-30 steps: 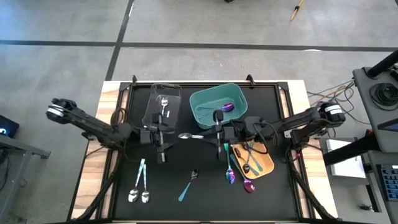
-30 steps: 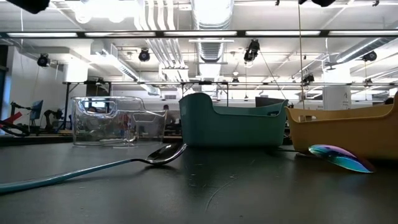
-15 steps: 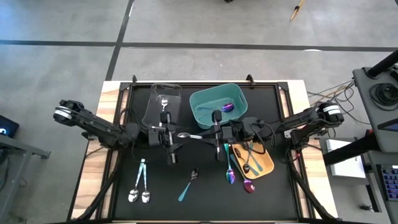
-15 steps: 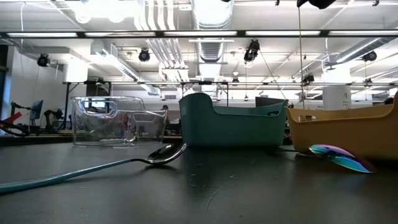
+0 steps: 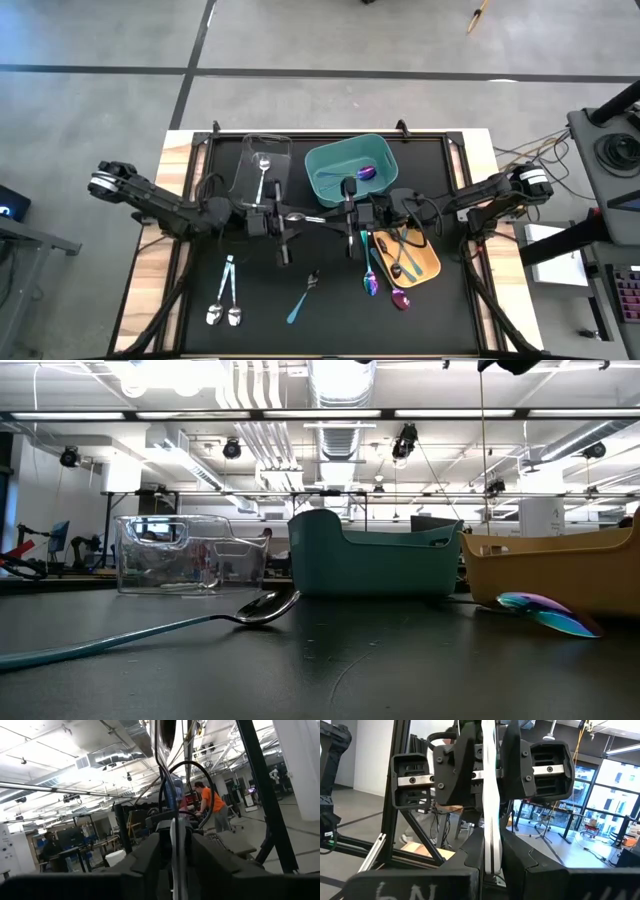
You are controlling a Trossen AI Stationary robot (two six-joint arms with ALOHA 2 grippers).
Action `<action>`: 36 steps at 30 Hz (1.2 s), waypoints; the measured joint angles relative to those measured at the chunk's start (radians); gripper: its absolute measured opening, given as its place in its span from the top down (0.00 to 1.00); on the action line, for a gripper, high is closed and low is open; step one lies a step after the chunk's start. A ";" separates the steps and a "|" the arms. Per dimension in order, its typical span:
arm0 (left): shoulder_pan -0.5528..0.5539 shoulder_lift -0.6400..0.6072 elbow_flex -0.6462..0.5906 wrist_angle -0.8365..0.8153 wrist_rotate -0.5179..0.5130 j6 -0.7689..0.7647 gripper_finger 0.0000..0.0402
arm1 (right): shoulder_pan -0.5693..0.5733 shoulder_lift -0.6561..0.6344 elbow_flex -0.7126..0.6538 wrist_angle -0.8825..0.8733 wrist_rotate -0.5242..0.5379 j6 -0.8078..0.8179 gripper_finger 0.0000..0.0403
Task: Sort silverware by color (type)
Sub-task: Put the patterned blue spoon into the transparent bin
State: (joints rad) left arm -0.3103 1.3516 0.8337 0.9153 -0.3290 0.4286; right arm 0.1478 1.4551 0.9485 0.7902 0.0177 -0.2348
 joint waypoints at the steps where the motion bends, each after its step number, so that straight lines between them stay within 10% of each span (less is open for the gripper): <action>1: 0.000 0.000 0.000 0.000 0.000 0.000 0.80 | 0.000 0.000 0.000 0.000 0.000 0.000 0.92; 6: 0.000 0.000 -0.004 -0.001 -0.002 -0.022 0.96 | 0.000 0.000 0.000 0.001 0.002 -0.001 0.91; 19: 0.003 -0.051 0.002 -0.100 -0.176 -0.078 0.97 | 0.000 -0.022 0.000 -0.051 0.126 0.034 0.53; 31: 0.218 -0.338 0.003 -0.732 -0.225 -0.311 0.97 | 0.000 -0.062 0.130 -0.485 0.378 0.054 0.53; 36: 0.407 -0.419 0.003 -0.919 -0.064 -0.424 0.97 | -0.005 -0.062 0.214 -0.705 0.386 0.080 0.53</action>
State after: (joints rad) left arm 0.0968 0.9328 0.8364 -0.0038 -0.3926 0.0049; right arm 0.1429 1.3933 1.1628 0.0849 0.4040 -0.1549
